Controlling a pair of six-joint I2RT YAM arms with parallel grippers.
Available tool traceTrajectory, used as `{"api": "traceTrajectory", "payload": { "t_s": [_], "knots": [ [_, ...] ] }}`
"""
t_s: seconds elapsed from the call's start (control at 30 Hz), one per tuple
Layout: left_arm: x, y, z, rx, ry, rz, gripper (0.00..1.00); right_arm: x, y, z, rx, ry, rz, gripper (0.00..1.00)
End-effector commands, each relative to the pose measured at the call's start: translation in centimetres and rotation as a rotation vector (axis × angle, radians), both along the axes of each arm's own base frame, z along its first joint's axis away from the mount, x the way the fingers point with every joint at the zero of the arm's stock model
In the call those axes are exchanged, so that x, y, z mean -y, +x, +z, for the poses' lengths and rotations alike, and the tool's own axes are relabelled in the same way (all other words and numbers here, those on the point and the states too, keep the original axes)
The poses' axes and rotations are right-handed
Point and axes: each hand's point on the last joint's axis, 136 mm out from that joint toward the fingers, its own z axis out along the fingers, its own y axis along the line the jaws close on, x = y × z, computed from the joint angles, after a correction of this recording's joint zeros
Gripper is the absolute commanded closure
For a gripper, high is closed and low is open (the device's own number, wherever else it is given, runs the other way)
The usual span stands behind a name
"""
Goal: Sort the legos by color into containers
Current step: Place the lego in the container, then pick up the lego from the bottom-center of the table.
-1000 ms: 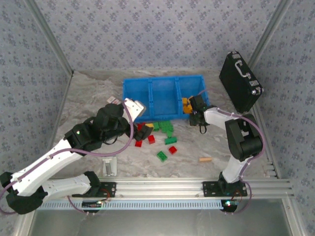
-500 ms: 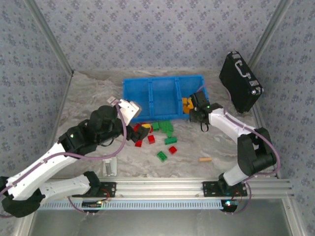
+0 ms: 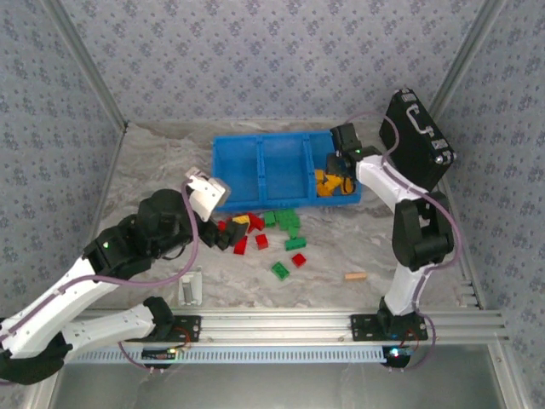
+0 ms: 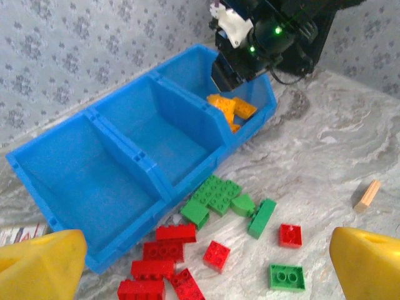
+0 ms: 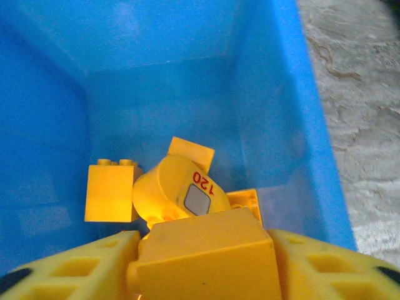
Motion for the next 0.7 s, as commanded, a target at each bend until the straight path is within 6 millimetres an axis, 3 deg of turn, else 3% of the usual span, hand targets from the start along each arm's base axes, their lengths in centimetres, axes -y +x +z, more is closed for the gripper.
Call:
{"api": "traceTrajectory", "payload": {
  "t_s": [0.0,0.13,0.37,0.5,0.67],
  "knots": [
    [-0.1,0.2,-1.6,-0.046,0.056,0.024,0.00,-0.5,0.8,0.4,0.011,-0.004,0.022,0.30],
    [0.9,0.0,-2.6,-0.070,0.051,-0.014,0.00,-1.3,0.5,2.2,0.079,-0.001,0.070,0.11],
    [2.1,0.8,-2.2,-0.039,0.029,-0.026,0.00,-2.9,-3.1,4.9,0.132,-0.023,0.195,0.06],
    [2.1,0.8,-2.4,-0.046,0.047,-0.028,0.00,-4.4,-7.1,5.4,0.128,-0.026,0.273,0.08],
    [2.2,0.8,-2.3,-0.040,0.036,-0.033,0.00,-6.3,-13.9,2.8,0.024,0.097,0.342,0.10]
  ]
}}
